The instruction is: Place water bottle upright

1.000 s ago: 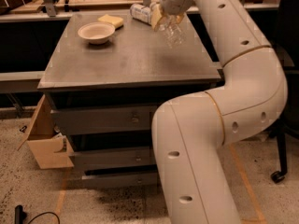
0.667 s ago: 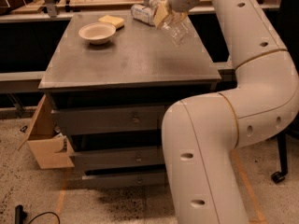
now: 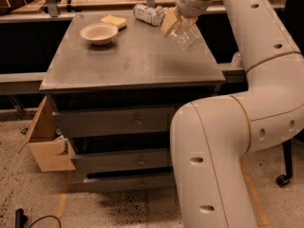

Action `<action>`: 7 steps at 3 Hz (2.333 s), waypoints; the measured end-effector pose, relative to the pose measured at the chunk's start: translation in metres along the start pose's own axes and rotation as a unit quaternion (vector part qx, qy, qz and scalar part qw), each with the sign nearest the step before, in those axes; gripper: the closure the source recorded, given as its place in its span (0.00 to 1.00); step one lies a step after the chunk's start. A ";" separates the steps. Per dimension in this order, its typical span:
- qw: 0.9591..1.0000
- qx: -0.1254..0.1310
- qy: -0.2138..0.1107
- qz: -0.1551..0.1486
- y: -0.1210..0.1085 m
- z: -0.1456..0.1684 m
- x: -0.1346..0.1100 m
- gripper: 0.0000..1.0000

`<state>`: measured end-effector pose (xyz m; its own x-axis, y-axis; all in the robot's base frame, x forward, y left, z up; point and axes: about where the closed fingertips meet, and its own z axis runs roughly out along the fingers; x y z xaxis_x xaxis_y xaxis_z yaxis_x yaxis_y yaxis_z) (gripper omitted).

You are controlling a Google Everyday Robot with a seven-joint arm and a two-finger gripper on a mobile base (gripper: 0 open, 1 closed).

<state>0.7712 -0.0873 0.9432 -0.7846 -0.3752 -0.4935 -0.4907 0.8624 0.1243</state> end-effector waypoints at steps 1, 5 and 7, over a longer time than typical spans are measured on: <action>0.999 0.034 -0.015 0.001 -0.022 0.010 -0.008 1.00; 0.998 0.036 -0.039 -0.034 -0.039 0.051 -0.007 1.00; 0.999 0.017 -0.015 -0.037 -0.017 0.018 0.014 1.00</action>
Offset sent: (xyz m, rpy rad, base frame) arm -0.0437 -0.0014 -0.0653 -0.0424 -0.1498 -0.0999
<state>0.7747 -0.1010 0.9187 -0.7346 -0.4288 -0.5259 -0.5336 0.8438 0.0575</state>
